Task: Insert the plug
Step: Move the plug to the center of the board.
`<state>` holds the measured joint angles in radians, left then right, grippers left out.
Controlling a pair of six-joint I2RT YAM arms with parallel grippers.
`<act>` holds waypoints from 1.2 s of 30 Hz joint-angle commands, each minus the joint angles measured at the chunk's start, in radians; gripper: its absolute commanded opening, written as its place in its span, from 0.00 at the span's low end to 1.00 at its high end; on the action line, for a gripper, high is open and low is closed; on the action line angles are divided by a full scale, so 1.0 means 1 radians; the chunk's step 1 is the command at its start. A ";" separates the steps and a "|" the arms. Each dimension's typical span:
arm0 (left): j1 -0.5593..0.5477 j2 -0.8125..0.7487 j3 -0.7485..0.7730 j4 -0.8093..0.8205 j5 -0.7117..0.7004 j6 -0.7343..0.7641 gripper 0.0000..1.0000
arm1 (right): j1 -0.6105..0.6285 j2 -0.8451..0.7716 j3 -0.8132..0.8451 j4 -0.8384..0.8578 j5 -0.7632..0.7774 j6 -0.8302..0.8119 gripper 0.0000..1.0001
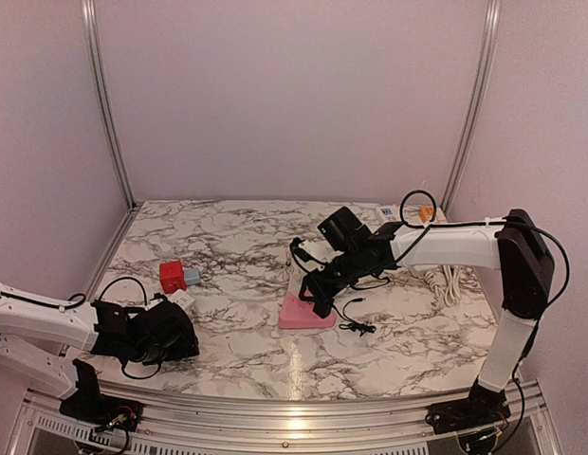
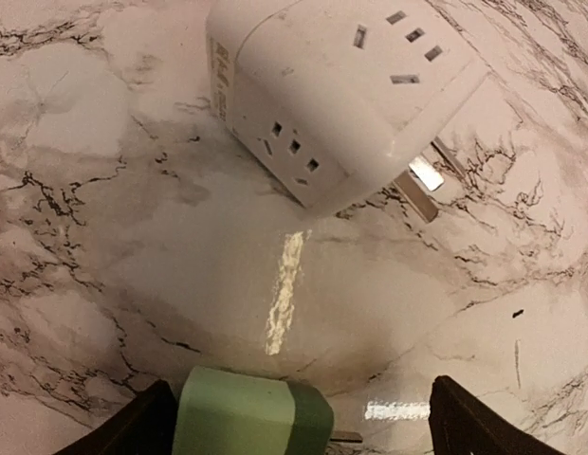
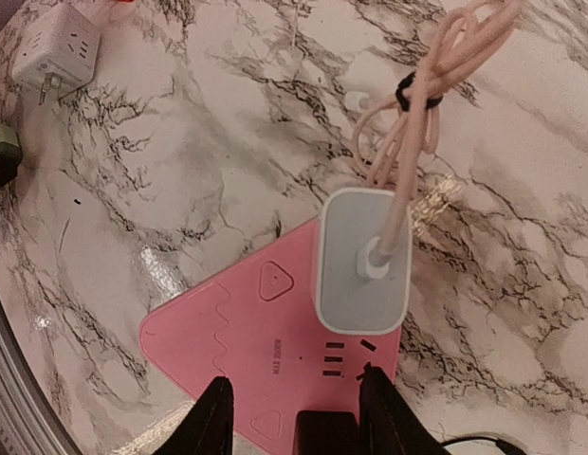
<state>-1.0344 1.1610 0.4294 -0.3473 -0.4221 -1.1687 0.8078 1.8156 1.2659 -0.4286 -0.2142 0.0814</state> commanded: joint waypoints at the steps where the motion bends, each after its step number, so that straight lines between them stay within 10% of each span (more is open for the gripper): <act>1: -0.005 0.116 0.099 0.077 -0.058 0.049 0.92 | 0.000 -0.047 0.010 -0.030 0.030 -0.026 0.40; 16: 0.010 0.472 0.377 0.223 -0.043 0.185 0.91 | -0.012 -0.118 -0.030 -0.108 0.031 -0.057 0.40; 36: 0.014 0.020 0.300 0.093 -0.116 0.231 0.99 | -0.012 -0.066 -0.059 -0.073 0.073 -0.058 0.27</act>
<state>-1.0245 1.2675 0.7700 -0.1638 -0.4812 -0.9520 0.7990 1.7248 1.1660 -0.5159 -0.1478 0.0242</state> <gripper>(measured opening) 0.988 0.330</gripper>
